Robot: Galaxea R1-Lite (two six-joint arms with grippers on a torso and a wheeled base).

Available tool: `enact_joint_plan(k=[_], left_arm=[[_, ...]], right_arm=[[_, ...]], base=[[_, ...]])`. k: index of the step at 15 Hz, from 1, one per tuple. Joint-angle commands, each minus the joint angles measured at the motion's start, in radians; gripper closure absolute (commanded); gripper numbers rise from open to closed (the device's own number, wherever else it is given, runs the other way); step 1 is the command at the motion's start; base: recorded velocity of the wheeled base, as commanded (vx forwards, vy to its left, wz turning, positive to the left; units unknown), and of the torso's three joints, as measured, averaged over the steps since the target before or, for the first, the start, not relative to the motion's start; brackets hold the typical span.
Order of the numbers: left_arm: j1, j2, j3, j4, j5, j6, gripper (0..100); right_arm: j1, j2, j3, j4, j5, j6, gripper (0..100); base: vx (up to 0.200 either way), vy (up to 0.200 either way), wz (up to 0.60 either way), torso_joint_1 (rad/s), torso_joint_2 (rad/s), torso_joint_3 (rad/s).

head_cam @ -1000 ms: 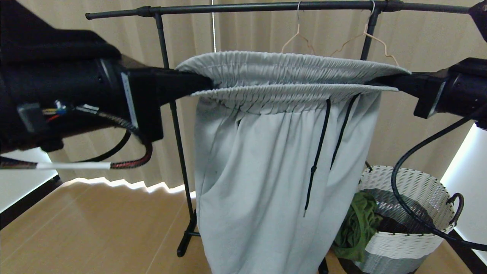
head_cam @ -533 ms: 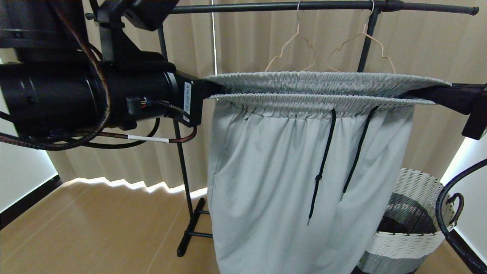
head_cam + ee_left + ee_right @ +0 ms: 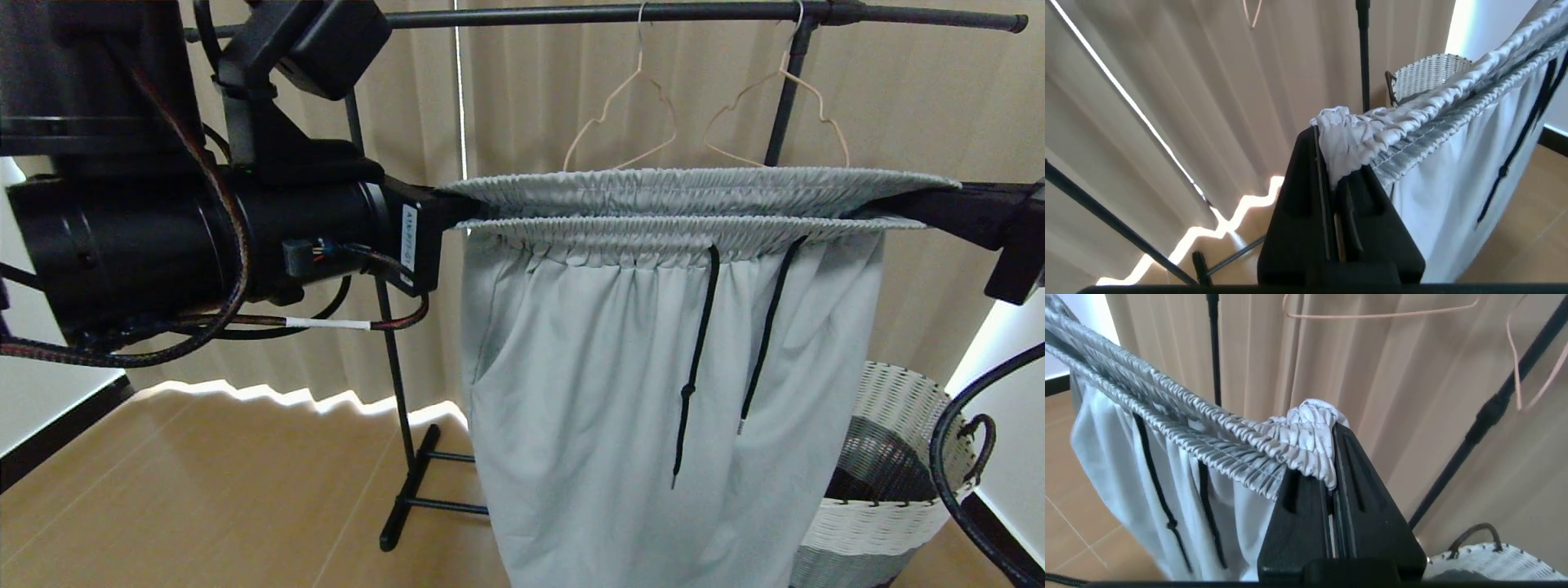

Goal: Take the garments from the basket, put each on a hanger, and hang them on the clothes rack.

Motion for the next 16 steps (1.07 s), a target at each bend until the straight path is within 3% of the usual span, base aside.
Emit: enact_joint_plan(k=[1, 6, 11, 12, 16], left_arm=[[-0.001, -0.007, 0.009, -0.006, 0.0, 0.0, 100], [-0.009, -0.027, 0.016, -0.011, -0.003, -0.003, 100], [-0.009, -0.027, 0.02, -0.08, 0.001, -0.003, 100], [-0.007, -0.027, 0.026, -0.08, 0.003, -0.005, 100], [0.011, -0.033, 0.052, -0.08, 0.051, 0.0, 100]], right_arm=[[0.003, 0.009, -0.008, -0.001, 0.001, 0.001, 100], [0.003, 0.009, -0.011, -0.002, 0.003, 0.001, 100], [0.003, 0.005, 0.003, -0.011, 0.003, 0.003, 100], [0.005, 0.003, 0.005, -0.01, 0.005, 0.003, 0], [0.039, -0.015, 0.035, -0.037, 0.011, 0.013, 0]], base=[[0.0, 0.0, 0.0, 0.0, 0.0, 0.0], [0.0, 0.0, 0.0, 0.0, 0.0, 0.0], [0.0, 0.0, 0.0, 0.0, 0.0, 0.0], [0.0, 0.0, 0.0, 0.0, 0.0, 0.0], [0.0, 0.0, 0.0, 0.0, 0.0, 0.0]])
